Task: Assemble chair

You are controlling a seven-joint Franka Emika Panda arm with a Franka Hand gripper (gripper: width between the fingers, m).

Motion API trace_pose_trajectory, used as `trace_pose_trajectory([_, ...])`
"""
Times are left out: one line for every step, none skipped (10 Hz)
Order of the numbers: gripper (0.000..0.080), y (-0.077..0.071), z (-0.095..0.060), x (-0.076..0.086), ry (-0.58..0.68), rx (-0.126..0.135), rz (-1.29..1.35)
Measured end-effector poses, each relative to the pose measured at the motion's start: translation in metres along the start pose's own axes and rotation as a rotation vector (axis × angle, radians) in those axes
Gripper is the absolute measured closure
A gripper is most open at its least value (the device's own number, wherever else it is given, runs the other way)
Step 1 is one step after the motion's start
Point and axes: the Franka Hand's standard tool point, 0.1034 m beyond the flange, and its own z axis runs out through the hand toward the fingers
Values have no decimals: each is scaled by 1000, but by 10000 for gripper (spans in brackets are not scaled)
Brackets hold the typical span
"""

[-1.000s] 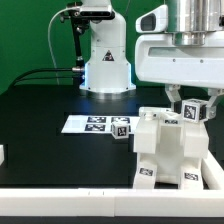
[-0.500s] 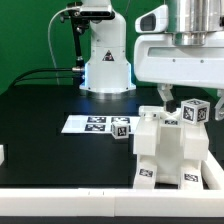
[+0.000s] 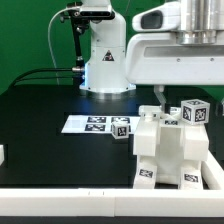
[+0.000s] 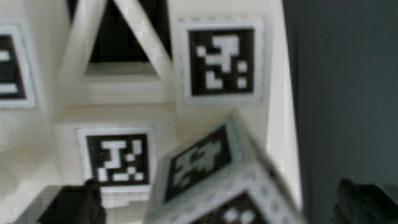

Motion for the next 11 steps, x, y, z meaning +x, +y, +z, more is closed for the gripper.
trace_pose_trajectory([150,-5,-2,0,6,-3,-56])
trace_pose_trajectory([150,-2,-1,0,5,-4,-98])
trace_pose_trajectory([150,0,-1,1,4,-4,-121])
trace_pose_trajectory([280,-1,-1,0,4,-4,-114])
trace_pose_trajectory([280,-1,0,0,4,-4,-102])
trace_pose_trajectory([419,0,0,0,3,-3,-60])
trace_pose_trajectory([529,-1,0,0,3,-3,8])
trace_pose_trajectory([527,-1,0,0,3,-3,69])
trace_pose_trajectory([527,0,1,0,3,-3,118])
trace_pose_trajectory([527,0,1,1,8,-1,203])
trace_pose_trajectory([527,0,1,2,14,1,288])
